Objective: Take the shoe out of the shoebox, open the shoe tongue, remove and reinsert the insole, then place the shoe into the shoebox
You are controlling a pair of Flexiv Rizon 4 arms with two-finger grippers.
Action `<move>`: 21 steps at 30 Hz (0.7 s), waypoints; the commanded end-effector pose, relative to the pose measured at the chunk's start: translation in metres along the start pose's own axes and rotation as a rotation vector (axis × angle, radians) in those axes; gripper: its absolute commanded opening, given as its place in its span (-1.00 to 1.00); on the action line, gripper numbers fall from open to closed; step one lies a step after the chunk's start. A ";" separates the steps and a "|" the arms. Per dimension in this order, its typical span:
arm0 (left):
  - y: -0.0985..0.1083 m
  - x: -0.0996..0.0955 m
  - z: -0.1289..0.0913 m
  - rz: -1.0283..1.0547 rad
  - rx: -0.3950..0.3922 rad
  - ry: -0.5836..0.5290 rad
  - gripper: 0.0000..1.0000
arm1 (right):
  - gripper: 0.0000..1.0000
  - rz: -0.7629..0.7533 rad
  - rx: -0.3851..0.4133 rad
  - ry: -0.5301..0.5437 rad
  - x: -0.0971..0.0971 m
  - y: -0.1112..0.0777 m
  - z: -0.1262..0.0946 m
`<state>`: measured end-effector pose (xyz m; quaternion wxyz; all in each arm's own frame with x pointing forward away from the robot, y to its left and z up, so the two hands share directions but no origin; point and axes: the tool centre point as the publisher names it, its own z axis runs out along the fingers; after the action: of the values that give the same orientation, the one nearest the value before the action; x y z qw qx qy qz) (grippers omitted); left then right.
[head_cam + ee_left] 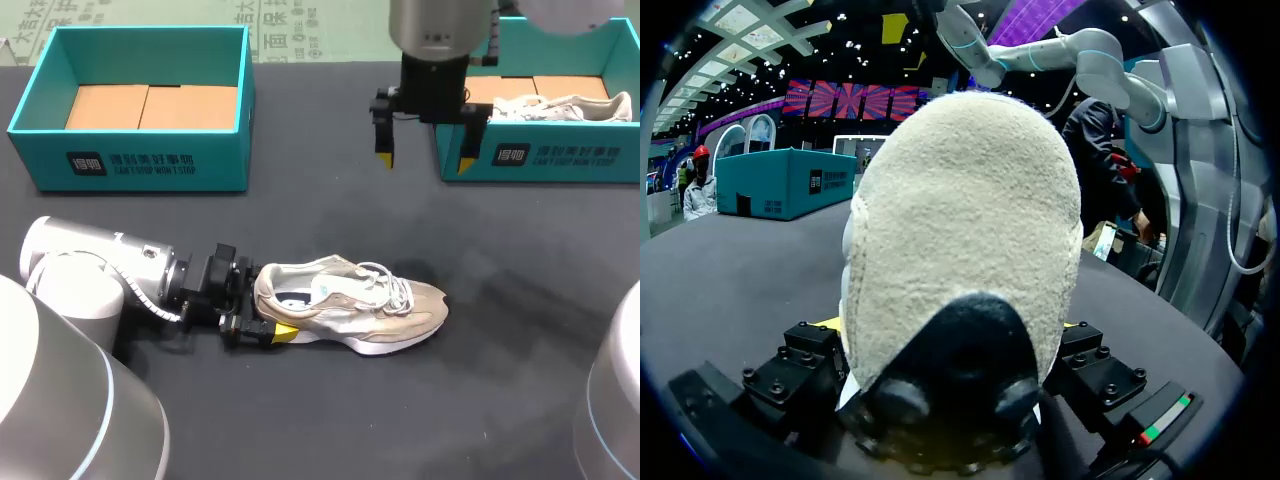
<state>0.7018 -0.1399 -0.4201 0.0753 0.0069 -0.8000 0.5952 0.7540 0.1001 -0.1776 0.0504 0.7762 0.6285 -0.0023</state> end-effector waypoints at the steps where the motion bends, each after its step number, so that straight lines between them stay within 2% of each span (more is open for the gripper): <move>1: 0.001 -0.002 0.002 -0.001 -0.001 -0.001 -1.00 | 1.00 0.036 0.024 0.029 0.022 -0.026 0.013; 15: 0.001 -0.002 0.002 -0.001 -0.001 -0.001 -1.00 | 1.00 0.036 0.024 0.029 0.022 -0.026 0.013; 17: 0.001 -0.002 0.002 -0.001 -0.001 -0.001 -1.00 | 1.00 0.022 -0.012 0.016 0.043 -0.034 0.020; 21: 0.001 -0.002 0.002 -0.001 -0.001 -0.001 -1.00 | 1.00 0.069 0.014 -0.047 0.071 -0.054 0.036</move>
<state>0.7019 -0.1398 -0.4201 0.0753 0.0070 -0.8000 0.5952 0.7197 0.1401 -0.2068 0.0382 0.7949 0.6056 0.0005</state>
